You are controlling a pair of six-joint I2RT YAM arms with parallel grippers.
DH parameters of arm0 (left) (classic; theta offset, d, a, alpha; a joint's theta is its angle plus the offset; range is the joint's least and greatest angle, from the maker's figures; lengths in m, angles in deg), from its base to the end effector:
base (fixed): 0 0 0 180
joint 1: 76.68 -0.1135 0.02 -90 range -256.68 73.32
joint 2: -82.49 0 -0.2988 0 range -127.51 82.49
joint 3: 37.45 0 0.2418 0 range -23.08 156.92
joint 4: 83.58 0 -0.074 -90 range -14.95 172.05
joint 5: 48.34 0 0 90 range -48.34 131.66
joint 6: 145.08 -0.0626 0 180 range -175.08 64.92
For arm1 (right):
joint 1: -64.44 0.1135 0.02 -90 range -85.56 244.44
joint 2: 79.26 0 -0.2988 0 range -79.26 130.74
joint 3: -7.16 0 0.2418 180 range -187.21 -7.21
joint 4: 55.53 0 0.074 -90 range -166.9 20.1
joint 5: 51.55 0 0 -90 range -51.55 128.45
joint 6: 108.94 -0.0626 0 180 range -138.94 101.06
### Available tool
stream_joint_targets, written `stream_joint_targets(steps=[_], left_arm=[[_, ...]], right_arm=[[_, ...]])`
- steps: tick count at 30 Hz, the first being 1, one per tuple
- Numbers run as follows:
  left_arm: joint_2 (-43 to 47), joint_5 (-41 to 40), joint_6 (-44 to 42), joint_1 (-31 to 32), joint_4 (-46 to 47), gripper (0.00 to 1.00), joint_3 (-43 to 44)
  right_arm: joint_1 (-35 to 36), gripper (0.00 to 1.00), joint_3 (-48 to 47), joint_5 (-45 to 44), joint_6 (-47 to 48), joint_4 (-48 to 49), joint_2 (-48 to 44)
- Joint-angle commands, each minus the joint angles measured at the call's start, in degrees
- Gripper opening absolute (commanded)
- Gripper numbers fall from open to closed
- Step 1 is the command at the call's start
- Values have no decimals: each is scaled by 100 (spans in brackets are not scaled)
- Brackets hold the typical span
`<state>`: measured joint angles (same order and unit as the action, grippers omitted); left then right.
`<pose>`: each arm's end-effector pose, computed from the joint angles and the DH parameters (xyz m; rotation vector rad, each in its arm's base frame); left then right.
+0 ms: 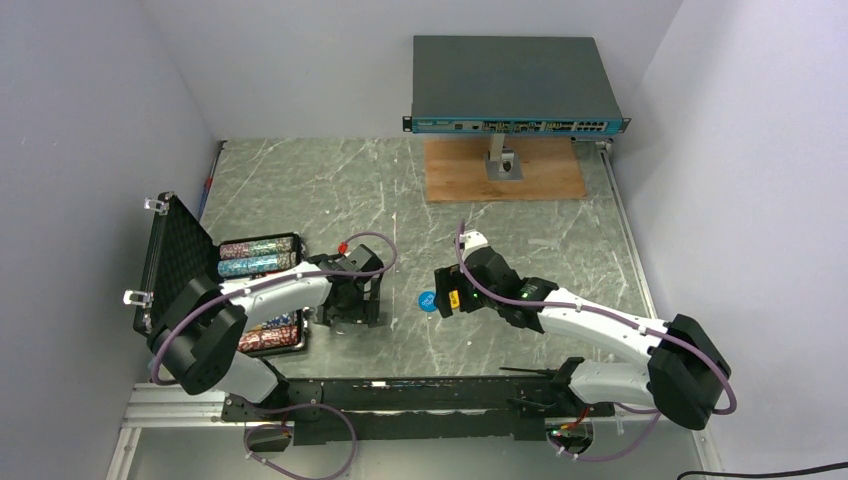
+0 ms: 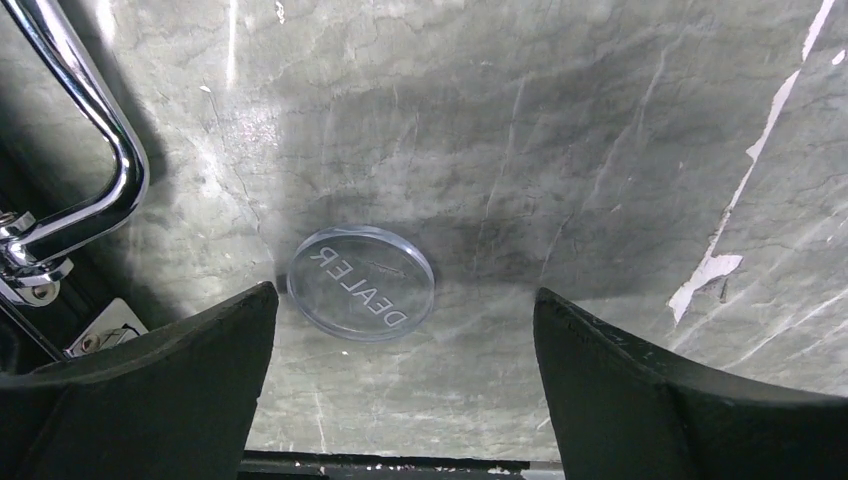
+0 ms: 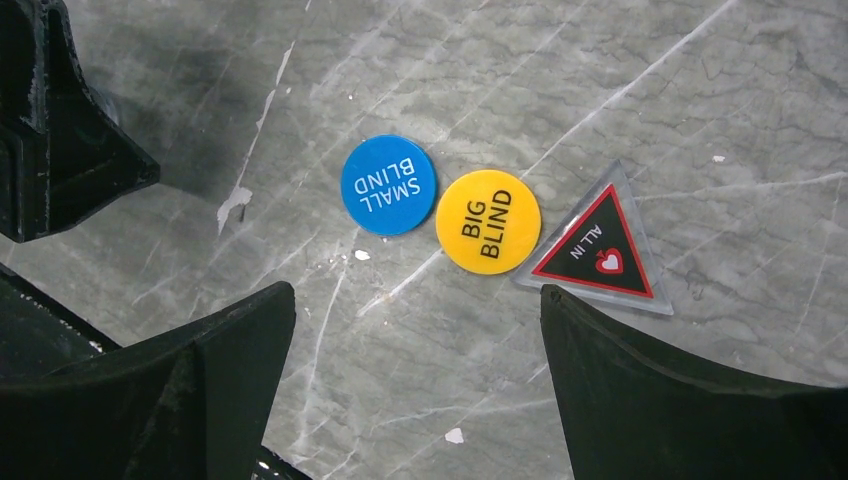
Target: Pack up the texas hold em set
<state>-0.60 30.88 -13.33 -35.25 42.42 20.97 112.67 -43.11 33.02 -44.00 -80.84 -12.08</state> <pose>0.1805 -0.1437 0.1763 -0.0349 2.8694 0.0135 0.1619 0.1724 0.2270 -0.4263 2.3270 0.5353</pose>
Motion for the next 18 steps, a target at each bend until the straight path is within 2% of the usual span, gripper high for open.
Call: stream_joint_targets(steps=[1, 8, 15, 18], left_arm=[[68, -95, 223, 14, 200, 98, -71], [103, -6, 124, -257, 352, 87, -288], [-183, 109, 43, -317, 479, 60, -283], [-189, 128, 88, -266, 439, 62, -272]], right_arm=[[10, 94, 45, -43, 10, 65, 11], [7, 94, 44, -37, 19, 66, -25], [6, 94, 44, -11, 10, 62, 7], [3, 94, 33, -26, 10, 33, 14]])
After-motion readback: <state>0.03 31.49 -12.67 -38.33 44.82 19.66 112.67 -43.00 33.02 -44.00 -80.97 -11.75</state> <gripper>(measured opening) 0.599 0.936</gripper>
